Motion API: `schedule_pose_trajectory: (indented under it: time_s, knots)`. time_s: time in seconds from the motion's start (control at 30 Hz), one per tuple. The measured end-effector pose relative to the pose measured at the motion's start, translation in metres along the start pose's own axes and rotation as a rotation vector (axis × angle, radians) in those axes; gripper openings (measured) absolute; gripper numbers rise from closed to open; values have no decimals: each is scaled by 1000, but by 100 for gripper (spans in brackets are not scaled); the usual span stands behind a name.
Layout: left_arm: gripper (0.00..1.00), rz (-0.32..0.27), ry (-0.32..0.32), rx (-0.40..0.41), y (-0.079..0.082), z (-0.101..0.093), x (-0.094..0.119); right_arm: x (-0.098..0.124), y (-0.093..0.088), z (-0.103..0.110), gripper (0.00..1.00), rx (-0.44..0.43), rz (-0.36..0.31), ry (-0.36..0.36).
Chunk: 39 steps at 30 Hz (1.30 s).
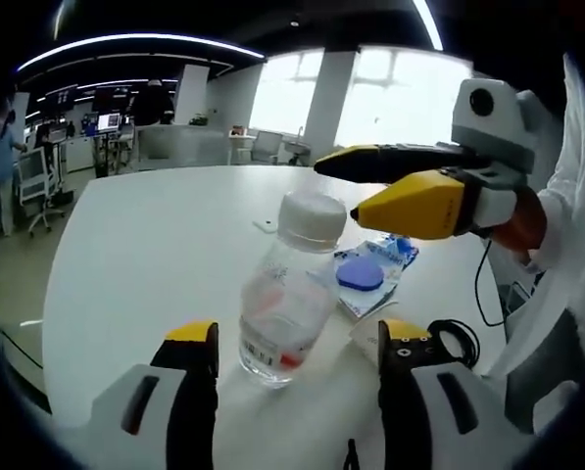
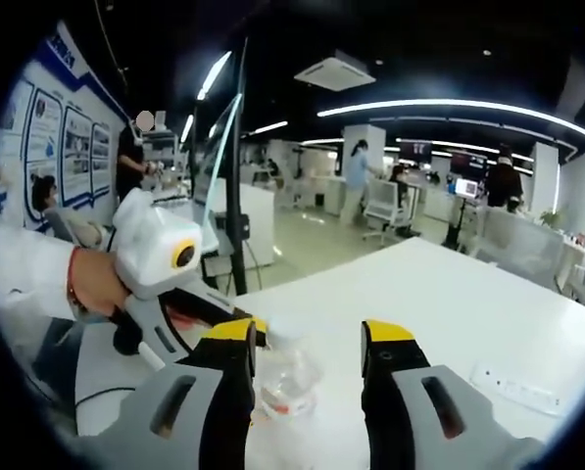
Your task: Arrange the tabletop items into an orderly group along one side of the table until the central work area is clear of visible clutter.
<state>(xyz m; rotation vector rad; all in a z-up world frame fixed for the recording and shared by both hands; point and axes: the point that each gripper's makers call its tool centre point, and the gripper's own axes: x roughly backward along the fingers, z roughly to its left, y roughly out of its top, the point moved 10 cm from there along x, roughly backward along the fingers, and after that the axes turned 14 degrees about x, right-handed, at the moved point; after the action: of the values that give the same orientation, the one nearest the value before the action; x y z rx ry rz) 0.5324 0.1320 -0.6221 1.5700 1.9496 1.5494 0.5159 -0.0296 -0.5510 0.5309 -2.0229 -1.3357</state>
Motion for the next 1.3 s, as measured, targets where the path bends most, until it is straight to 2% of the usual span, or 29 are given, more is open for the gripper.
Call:
schedule_pose_trajectory:
  time_s: [0.37,0.63,0.73,0.8,1.0,1.3]
  knots:
    - [72,-20,13,8,5,-12,11,15,0,-13,50,-9,-2,-17]
    - [76,-33,28,16,7,-21,23,30,-2,-28,50,-23,3,-24]
    - [77,-47,28,28,8,-26,26,36,-2,-31,52,-41,-16,-6]
    - [78,-49,23,30,8,-31,28,40,-4,-32,55,-28,-14,9]
    - [78,-40,26,32,2,-41,34,55,-12,-35,54,-9,12,24]
    - [79,-64,23,51,-2,-61,47,77,-25,-43,54,-23,46,43]
